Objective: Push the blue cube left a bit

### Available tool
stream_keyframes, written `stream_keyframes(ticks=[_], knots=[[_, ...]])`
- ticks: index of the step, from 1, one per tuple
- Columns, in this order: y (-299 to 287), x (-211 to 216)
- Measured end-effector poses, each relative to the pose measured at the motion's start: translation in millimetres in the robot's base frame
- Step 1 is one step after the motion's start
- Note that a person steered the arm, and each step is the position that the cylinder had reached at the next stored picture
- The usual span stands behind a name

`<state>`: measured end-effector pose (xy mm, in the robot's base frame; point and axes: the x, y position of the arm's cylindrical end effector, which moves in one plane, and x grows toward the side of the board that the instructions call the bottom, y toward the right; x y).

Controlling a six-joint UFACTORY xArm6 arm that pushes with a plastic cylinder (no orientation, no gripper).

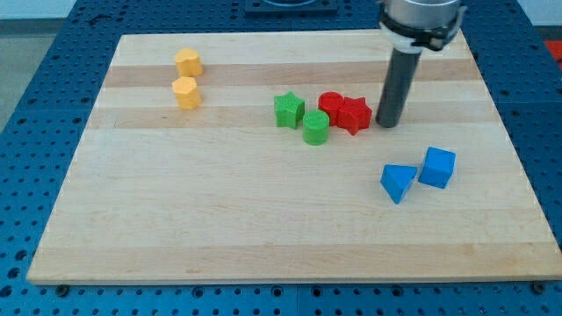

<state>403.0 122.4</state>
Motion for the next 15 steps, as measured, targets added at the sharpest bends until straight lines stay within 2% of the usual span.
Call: stream_keyframes(ticks=[2,3,6,7,8,9,10,11,15], knots=[[-49.5,0.0],[-47.5,1.0],[38.8,3.6],[123.1,8.4],[173.8,25.3],[194.7,49.3],[189.0,73.5],[160.3,79.1],[-5.4,103.8]])
